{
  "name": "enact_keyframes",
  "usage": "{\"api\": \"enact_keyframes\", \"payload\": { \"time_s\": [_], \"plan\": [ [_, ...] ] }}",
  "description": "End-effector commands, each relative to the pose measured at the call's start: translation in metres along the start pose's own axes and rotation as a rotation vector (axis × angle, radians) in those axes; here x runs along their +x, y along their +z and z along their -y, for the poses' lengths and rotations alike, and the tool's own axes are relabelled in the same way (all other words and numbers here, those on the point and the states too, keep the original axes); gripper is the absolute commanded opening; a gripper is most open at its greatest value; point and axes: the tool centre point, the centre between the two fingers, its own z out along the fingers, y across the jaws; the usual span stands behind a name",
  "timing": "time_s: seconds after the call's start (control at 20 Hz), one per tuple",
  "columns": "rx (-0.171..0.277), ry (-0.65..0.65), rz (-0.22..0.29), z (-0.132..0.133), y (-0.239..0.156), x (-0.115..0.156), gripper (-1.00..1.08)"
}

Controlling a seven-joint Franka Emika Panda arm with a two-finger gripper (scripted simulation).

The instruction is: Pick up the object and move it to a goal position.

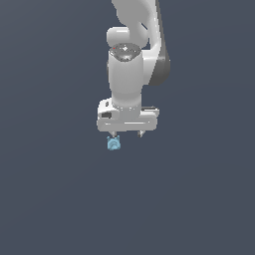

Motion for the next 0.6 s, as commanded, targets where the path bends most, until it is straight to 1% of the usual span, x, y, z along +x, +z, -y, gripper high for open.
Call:
{"api": "enact_keyframes", "payload": {
  "time_s": [0.0, 0.3, 0.55],
  "plan": [
    [0.0, -0.001, 0.001, 0.0, 0.001, 0.0, 1.0],
    [-0.003, -0.016, 0.014, -0.012, 0.02, -0.011, 1.0],
    [-0.008, -0.045, 0.039, -0.035, 0.054, -0.033, 1.0]
  ]
}}
